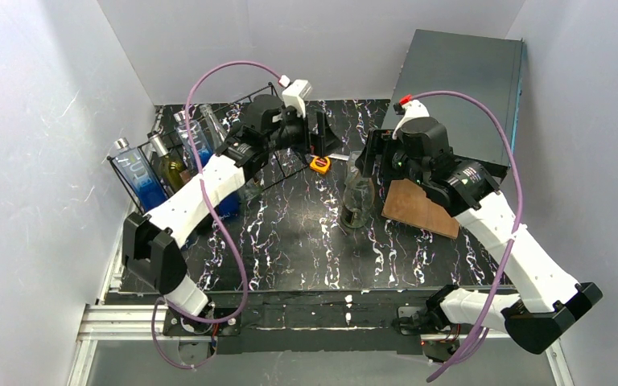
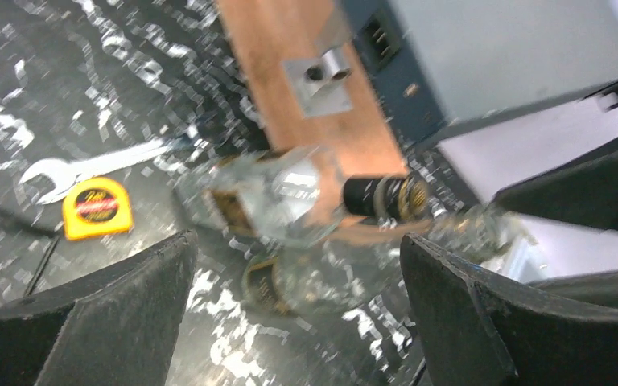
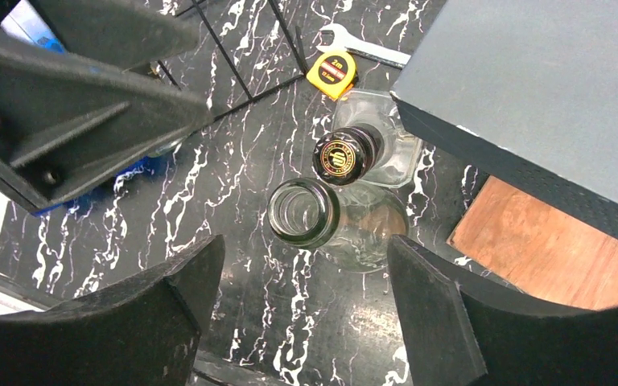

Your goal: Put the wine bottle on the wine rack

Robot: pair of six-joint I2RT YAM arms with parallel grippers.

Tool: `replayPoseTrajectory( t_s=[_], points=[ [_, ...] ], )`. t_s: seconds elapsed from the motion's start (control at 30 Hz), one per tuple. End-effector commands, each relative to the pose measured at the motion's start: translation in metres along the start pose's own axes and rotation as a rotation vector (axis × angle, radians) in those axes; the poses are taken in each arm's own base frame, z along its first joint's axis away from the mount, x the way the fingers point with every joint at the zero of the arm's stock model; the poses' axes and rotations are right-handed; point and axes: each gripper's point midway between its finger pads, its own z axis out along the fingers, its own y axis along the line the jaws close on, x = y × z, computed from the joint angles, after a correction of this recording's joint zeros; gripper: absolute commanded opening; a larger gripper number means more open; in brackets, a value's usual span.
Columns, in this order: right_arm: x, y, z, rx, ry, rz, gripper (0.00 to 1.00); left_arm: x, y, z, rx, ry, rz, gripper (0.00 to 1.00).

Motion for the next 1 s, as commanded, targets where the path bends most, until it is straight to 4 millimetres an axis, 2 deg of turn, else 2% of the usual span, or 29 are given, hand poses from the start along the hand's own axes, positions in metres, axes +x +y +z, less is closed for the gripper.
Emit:
replayPoseTrajectory(
  t_s=[0.0, 0.17, 0.3, 0.43, 0.97],
  points=[
    [-0.023, 0.007, -0.005, -0.016, -0.084, 0.011, 0.81, -0.03, -0.04, 0.013, 0.217, -0.043, -0.072, 0.95],
    [-0.023, 0.007, -0.001, -0.016, -0.083, 0.0, 0.78, -0.025, -0.05, 0.031, 0.31, 0.019, -0.107, 0.97],
    [-0.025, 0.008, 0.0, -0.018, -0.09, -0.006, 0.78, -0.019, -0.058, 0.036, 0.385, 0.065, -0.11, 0.95],
    [-0.024, 0.009, 0.002, -0.024, -0.09, -0.008, 0.78, -0.014, -0.056, 0.039, 0.388, 0.082, -0.09, 0.91],
    [-0.02, 0.012, 0.008, -0.039, -0.075, -0.011, 0.77, 0.007, -0.054, 0.057, 0.452, 0.205, -0.129, 0.89]
  ],
)
